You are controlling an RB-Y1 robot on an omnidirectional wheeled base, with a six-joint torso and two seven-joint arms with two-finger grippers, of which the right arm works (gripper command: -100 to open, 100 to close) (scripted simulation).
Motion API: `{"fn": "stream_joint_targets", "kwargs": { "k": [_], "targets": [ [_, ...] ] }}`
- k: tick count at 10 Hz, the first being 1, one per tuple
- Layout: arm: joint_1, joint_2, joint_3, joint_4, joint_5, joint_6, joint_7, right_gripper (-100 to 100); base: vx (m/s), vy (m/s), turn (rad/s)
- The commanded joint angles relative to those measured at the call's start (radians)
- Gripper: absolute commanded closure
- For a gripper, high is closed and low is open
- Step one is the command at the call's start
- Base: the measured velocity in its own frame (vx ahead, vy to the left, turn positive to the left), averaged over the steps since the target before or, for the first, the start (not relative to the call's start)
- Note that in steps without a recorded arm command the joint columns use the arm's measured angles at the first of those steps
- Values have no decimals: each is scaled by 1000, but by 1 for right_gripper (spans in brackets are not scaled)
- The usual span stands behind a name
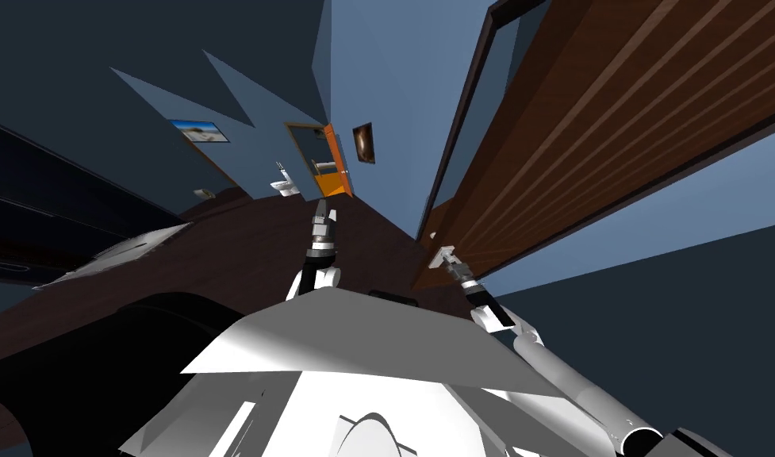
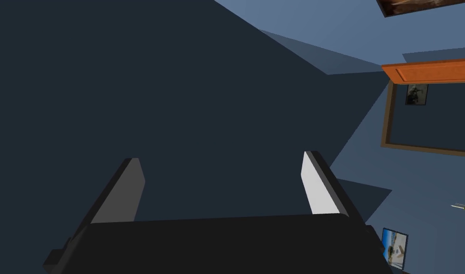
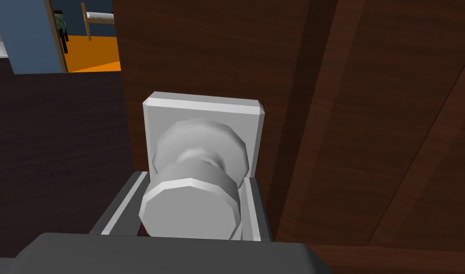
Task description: Pull the door open
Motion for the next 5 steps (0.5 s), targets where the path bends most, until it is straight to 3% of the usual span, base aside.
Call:
{"fn": "stream_joint_targets", "kwargs": {
  "k": [1,5],
  "targets": [
    [13,-15,14,21,9,-42,-19,100,34,43,15],
    [60,-66,53,79,33,-168,-70,100,33,42,9]
  ]
}}
